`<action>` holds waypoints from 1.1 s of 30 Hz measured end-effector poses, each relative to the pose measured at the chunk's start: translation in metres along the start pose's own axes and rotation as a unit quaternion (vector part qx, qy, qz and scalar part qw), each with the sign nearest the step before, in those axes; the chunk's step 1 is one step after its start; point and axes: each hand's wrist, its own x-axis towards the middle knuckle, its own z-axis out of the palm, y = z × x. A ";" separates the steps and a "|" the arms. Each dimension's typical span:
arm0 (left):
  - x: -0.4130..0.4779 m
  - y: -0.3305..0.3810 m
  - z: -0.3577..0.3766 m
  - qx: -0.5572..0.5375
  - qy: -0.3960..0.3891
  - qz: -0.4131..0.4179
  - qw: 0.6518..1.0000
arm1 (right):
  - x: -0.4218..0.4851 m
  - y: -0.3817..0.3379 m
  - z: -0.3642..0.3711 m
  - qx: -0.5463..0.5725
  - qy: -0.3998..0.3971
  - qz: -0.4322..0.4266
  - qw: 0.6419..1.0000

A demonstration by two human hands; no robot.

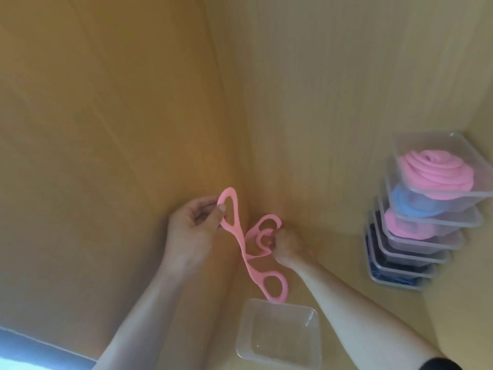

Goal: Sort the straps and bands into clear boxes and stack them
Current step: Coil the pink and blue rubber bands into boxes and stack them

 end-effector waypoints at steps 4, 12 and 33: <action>-0.001 -0.006 -0.002 -0.013 0.001 -0.014 1.000 | 0.018 0.005 0.026 -0.145 -0.034 -0.009 0.989; -0.002 -0.017 -0.007 -0.012 -0.042 -0.023 0.999 | 0.012 0.014 -0.011 0.275 0.056 0.094 0.955; 0.020 -0.009 0.054 -0.233 -0.126 -0.129 0.956 | -0.103 -0.039 -0.082 0.345 0.241 -0.206 0.884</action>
